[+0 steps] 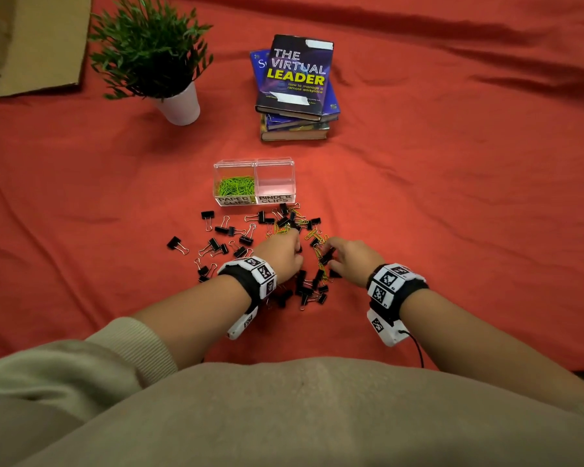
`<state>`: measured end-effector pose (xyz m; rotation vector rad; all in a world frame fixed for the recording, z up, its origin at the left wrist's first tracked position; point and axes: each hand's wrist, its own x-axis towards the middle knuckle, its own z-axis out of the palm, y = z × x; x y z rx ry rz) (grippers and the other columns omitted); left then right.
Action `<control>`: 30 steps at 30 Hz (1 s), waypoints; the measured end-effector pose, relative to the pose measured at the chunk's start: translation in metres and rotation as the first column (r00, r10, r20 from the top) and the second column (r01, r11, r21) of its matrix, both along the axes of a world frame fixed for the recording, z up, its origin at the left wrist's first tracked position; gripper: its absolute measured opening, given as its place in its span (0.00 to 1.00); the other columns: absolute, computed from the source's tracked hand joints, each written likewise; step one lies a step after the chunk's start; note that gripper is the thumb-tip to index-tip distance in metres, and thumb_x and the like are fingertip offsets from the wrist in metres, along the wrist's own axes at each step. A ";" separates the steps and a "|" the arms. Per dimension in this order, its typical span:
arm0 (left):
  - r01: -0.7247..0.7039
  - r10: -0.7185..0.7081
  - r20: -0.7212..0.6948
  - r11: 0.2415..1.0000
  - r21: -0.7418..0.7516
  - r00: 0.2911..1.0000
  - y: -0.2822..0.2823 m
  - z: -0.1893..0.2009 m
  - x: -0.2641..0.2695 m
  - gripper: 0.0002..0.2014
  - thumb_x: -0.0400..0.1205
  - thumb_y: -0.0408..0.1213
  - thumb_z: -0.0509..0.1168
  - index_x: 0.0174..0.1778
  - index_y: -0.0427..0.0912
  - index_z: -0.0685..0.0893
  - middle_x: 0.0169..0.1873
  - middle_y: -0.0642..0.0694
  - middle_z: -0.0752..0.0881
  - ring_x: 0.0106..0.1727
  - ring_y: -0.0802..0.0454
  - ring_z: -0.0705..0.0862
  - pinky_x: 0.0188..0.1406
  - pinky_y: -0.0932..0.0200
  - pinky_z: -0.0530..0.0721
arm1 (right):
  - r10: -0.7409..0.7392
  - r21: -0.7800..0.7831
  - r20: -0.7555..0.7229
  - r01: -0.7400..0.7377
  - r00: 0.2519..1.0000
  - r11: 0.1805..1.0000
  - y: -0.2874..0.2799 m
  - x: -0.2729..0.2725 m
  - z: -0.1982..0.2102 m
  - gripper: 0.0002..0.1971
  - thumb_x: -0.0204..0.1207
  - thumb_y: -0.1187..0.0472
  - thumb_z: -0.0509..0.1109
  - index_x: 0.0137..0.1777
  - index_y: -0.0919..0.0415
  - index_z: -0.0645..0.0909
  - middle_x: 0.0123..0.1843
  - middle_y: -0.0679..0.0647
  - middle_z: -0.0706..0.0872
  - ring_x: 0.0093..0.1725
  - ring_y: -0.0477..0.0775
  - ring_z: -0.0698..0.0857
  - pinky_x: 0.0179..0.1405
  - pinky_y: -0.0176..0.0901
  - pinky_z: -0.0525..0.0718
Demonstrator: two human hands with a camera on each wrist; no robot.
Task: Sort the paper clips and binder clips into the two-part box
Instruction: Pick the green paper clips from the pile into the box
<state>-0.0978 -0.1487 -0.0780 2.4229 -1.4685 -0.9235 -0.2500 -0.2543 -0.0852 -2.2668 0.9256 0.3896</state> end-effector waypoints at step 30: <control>0.220 -0.241 0.183 0.967 0.128 0.953 -0.015 -0.015 -0.028 0.13 0.82 0.33 0.58 0.60 0.32 0.74 0.57 0.35 0.83 0.58 0.36 0.82 0.51 0.46 0.80 | -0.273 0.084 -0.104 0.282 0.956 0.956 -0.023 0.023 0.002 0.15 0.73 0.64 0.67 0.25 0.58 0.70 0.25 0.54 0.75 0.28 0.53 0.74 0.22 0.41 0.68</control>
